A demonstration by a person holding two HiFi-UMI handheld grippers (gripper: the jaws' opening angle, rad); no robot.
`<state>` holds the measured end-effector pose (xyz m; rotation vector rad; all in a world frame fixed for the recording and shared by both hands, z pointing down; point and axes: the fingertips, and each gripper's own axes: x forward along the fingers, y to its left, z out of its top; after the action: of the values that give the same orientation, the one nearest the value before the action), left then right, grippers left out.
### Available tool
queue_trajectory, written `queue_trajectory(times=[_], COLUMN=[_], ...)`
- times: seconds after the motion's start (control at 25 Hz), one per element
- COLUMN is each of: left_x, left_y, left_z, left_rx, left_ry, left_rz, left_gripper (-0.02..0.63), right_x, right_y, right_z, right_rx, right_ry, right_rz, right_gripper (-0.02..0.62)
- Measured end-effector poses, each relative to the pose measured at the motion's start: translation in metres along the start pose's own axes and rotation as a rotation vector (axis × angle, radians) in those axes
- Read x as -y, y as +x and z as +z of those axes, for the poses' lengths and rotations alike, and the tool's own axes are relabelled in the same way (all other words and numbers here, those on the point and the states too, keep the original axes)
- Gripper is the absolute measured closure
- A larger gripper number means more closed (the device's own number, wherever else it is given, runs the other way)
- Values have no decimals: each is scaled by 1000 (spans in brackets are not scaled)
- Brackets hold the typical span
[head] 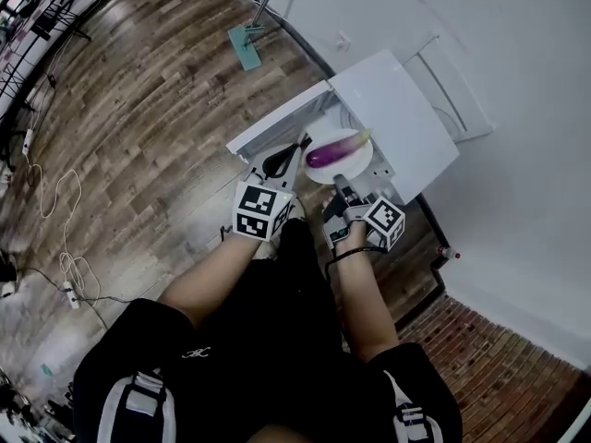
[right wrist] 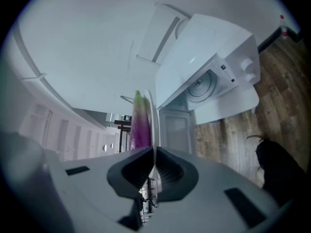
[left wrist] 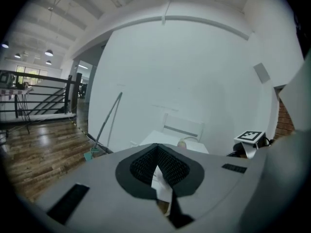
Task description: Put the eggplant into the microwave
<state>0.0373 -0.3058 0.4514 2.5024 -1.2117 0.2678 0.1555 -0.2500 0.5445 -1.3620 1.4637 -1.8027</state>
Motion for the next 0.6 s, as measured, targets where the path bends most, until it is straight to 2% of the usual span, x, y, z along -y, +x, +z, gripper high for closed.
queue_trajectory(times=[0.12,0.36,0.6], left_x=[-9,-28,-49], left_y=[14,45,90], left_z=[-14,-63,-147], left_rx=[11,25,17], left_ry=[4,23,34], left_rz=[-3,14,12], left_gripper=[606,606,606], right_x=[28,96,156], right_y=[23,66,106], right_z=[0,1,40], right_rx=[-26,-38,93], right_ry=[8,96,117], right_rz=[-10,-21,-40], right_gripper=[568,568,568])
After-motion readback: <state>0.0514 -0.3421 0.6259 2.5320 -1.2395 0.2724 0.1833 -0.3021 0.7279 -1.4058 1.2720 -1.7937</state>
